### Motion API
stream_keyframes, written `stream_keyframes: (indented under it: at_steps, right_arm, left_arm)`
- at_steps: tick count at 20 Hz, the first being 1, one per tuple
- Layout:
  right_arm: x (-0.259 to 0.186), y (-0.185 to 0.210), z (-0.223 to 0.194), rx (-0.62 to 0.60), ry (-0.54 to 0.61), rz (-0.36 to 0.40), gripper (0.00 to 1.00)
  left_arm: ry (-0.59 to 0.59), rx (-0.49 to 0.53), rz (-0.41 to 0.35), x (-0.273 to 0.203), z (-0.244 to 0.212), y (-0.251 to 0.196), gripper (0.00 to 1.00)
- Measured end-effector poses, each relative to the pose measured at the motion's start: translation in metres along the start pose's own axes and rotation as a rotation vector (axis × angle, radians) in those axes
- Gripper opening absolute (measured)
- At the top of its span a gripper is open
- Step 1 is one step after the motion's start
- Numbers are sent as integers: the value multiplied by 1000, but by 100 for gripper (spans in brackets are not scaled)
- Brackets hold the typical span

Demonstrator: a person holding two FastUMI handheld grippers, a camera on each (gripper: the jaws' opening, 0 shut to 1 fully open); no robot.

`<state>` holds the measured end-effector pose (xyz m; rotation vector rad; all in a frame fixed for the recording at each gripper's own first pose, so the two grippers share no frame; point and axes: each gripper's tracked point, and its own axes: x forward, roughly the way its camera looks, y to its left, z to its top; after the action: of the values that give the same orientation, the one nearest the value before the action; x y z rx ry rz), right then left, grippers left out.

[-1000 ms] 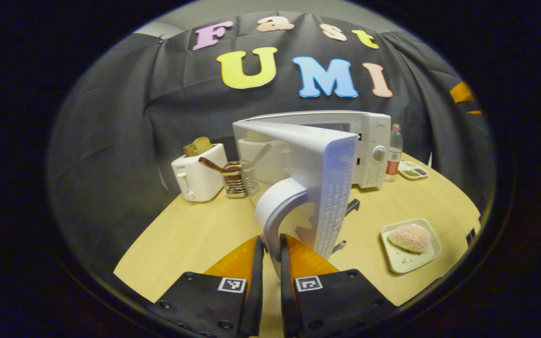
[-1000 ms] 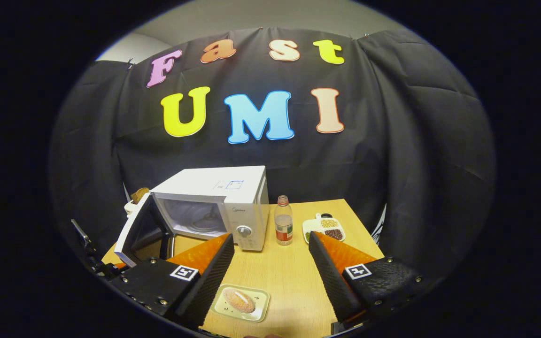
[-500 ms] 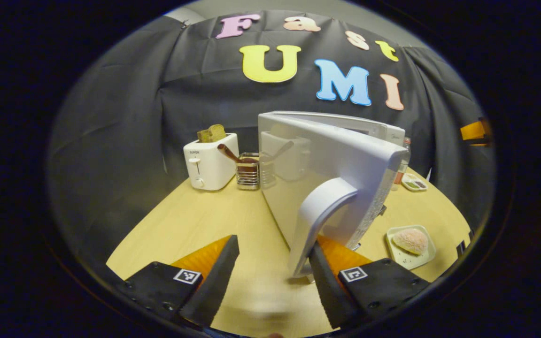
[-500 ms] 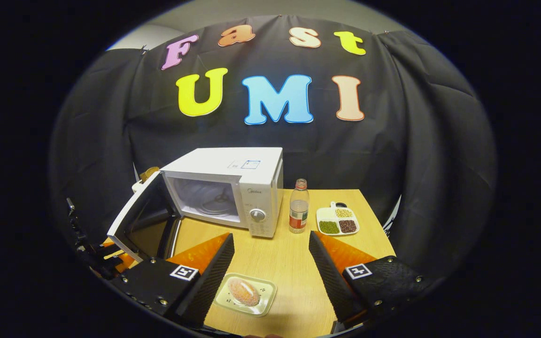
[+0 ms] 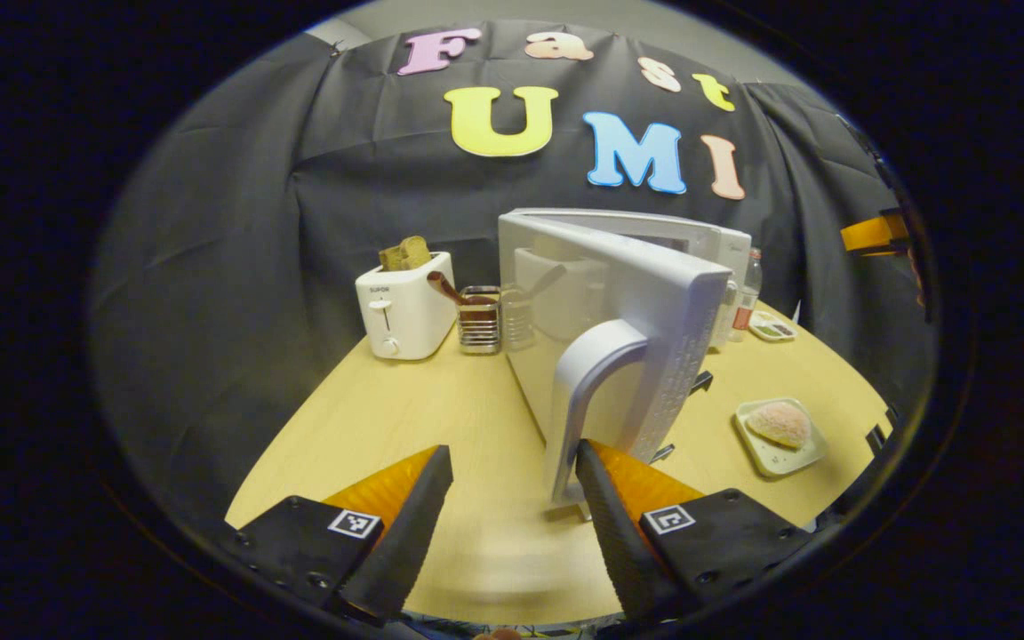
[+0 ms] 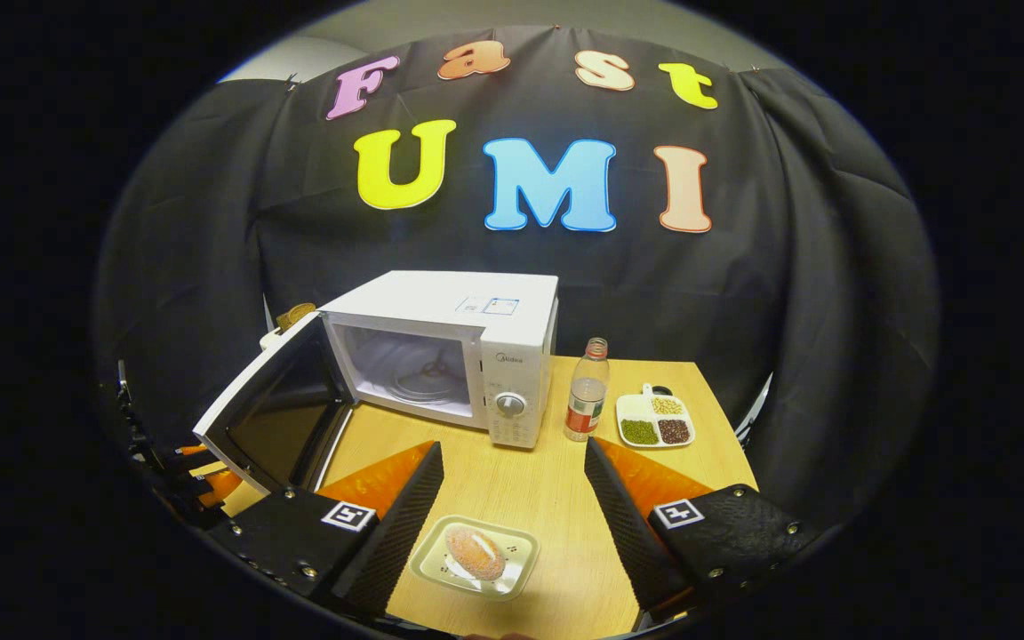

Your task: Open the microwave oven with the left hand, put the food in, and close the microwave oven.

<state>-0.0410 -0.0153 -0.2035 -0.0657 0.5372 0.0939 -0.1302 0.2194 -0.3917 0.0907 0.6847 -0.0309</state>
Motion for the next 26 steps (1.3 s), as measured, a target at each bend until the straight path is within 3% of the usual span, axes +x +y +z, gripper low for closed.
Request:
stream_keyframes:
  at_steps: [7, 14, 19, 23, 26]
  right_arm:
    - [8, 22, -18, -43, 43, 41, 98]
    - [36, 30, -99, -89, 207, 134, 98]
    - [63, 39, -164, -146, 277, 215, 98]
    - [77, 39, -206, -180, 304, 253, 98]
    - [83, 38, -217, -165, 295, 272, 98]
  left_arm:
    - [-12, -21, 51, -3, 3, 35, 92]
    - [-63, -121, 74, -63, 20, 22, 92]
    - [-175, -218, 120, -109, 78, 1, 91]
    - [-257, -236, 161, -128, 130, -1, 91]
    - [-260, -228, 197, -137, 144, 4, 92]
